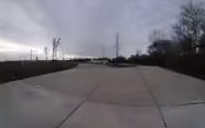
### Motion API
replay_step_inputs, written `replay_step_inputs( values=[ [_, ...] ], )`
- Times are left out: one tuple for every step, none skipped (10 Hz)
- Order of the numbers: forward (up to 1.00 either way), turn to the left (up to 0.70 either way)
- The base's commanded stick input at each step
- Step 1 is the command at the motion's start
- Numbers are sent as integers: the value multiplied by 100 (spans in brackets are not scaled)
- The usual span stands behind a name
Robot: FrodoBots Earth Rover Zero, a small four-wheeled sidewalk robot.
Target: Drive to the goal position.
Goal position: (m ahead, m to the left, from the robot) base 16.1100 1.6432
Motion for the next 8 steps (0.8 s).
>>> replay_step_inputs(
  values=[
    [100,0],
    [100,0],
    [100,0],
    [100,-2],
    [100,-5],
    [100,-4],
    [100,-3],
    [100,0]
  ],
)
